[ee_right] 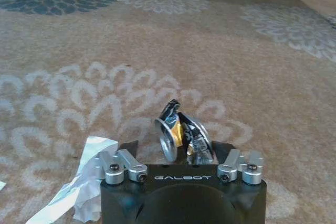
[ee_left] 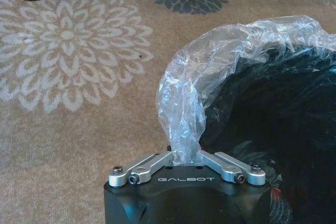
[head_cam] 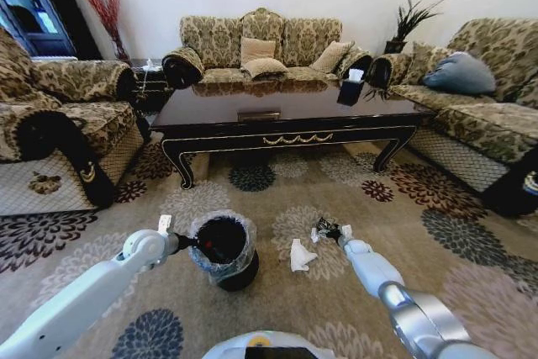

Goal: Move to the front of the table and pick up the trash from the floor, then place it into the trash bin.

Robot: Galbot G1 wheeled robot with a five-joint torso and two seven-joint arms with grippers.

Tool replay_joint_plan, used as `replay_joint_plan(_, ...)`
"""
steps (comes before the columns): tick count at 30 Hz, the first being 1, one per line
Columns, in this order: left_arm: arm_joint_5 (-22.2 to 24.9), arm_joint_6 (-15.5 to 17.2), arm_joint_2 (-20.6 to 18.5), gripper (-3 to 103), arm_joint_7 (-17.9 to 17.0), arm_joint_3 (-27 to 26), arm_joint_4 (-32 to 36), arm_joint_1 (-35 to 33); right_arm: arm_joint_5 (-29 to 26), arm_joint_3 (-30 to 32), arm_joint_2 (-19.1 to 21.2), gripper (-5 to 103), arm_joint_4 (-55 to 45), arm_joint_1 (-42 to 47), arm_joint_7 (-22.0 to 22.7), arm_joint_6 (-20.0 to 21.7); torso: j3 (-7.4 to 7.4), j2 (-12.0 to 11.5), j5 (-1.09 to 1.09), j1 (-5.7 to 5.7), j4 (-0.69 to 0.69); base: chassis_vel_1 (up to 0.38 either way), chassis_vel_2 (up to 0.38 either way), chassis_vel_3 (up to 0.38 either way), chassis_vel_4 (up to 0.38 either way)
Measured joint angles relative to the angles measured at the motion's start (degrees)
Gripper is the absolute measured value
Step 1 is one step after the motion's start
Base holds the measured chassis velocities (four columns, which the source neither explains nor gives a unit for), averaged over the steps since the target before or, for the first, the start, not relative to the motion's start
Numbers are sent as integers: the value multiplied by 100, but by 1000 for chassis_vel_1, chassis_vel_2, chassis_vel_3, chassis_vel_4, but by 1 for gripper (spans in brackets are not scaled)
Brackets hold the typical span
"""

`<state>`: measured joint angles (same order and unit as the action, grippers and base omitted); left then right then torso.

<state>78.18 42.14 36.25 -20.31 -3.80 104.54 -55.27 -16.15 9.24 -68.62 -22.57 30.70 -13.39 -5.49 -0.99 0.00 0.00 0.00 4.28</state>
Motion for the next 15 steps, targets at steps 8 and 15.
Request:
replay_joint_plan(8, -11, 0, 10, 0, 13, -8, 2, -11, 10, 5, -6, 48, 25, -21, 33, 8, 0, 0, 0, 0, 0, 0, 0, 0, 0)
replay_joint_plan(15, -20, 0, -1, 0, 20, -35, 6, -24, 18, 27, 13, 22, -44, 32, 44, 14, 0, 0, 0, 0, 0, 0, 0, 0, 0)
